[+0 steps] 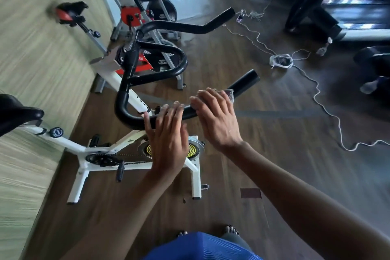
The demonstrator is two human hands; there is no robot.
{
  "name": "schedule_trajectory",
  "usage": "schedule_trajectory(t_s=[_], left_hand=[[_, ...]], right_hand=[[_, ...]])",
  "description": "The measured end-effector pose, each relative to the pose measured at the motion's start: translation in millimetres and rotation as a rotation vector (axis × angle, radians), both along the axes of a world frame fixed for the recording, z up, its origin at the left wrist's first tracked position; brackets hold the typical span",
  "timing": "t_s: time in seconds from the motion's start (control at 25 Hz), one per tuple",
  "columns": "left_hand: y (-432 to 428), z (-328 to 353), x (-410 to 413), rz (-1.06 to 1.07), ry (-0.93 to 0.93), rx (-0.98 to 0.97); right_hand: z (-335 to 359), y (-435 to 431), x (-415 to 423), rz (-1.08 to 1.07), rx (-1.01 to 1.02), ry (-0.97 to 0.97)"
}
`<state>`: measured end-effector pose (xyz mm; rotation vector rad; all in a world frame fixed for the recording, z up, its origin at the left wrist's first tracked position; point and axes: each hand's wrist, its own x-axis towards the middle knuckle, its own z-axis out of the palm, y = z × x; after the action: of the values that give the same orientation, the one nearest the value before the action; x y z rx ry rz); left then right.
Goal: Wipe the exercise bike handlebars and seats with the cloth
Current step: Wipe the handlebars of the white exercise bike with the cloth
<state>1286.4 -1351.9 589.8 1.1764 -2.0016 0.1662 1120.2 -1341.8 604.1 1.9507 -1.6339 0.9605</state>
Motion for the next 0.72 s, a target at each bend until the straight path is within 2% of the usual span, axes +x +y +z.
schedule_trajectory(t_s=[0.16,0.28,0.4,0.52,0.72], left_hand=[[12.3,-1.0,-27.4,0.053,-0.033,0.064],[13.1,-2.1,-39.8,0.129,-0.066,0.092],[12.0,-2.4,-47.4,0.163,-0.082,0.083],[6.2,-0.2,-54.3,0.182,-0.077,0.073],[1.3,3.4,-67.2,0.204,-0.048,0.058]], right_hand=[[9.8,0.2,-33.7,0.016,-0.036,0.109],[17.3,-3.4,-52.7,-0.032,-0.081,0.091],[20.2,-2.7,-61.4,0.028,-0.097,0.168],[29.1,-3.1,-74.5,-0.013,-0.096,0.070],[28.6,-1.1,-80.3,0.013,-0.104,0.054]])
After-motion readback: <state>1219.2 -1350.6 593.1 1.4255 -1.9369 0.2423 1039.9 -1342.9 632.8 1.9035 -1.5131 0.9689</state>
